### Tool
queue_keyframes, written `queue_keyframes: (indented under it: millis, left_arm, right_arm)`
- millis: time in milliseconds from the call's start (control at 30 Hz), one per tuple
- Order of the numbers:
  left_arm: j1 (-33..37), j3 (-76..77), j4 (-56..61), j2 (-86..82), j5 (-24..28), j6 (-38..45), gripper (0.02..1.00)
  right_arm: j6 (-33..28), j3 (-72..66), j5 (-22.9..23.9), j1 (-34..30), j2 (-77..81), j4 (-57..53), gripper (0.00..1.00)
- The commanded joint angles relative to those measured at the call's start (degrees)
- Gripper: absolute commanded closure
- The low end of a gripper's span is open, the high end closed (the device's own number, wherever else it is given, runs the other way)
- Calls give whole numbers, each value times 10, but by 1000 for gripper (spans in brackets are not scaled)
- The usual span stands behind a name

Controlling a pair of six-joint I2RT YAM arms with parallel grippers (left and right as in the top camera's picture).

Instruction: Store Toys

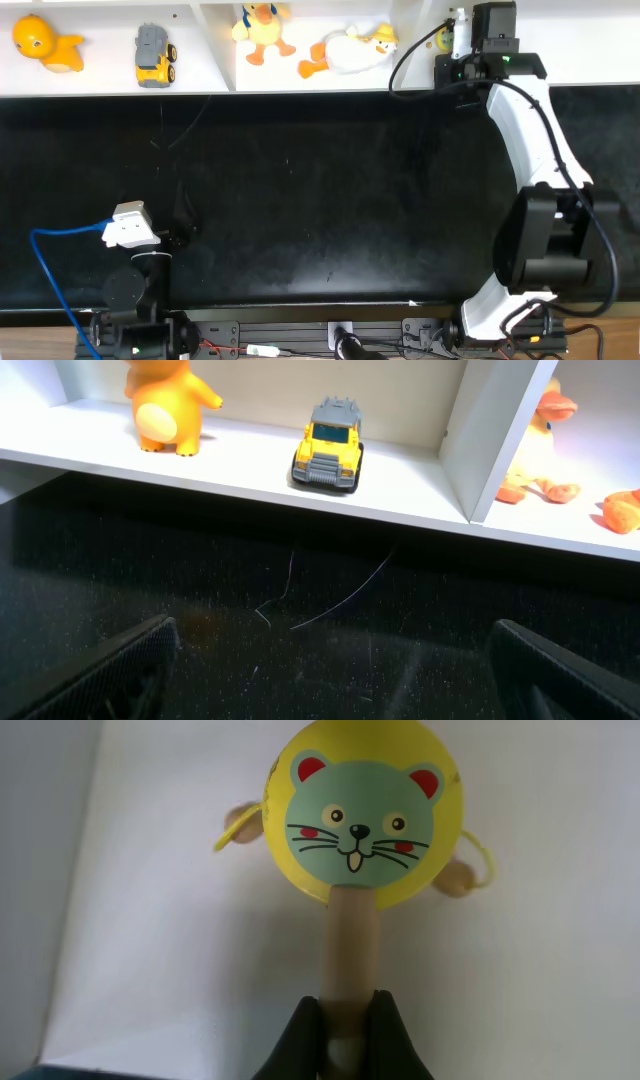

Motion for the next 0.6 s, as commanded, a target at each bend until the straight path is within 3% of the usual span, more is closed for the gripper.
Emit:
queue_keyframes:
  millis: [33,133,367,600]
  left_arm:
    - [-1,-4,3,-6,0,-2,20]
    - [-1,-4,3,-6,0,-2,20]
    - [-1,-4,3,-6,0,-2,20]
    - [-1,-4,3,-6,0,-2,20]
  right_arm:
    - [-5,17,-1,-2,3,3,654]
    - [-5,17,0,-2,3,3,474]
    - [7,21,0,-2,3,-7,340]
    - [26,60,-2,-1,-13,-69,316]
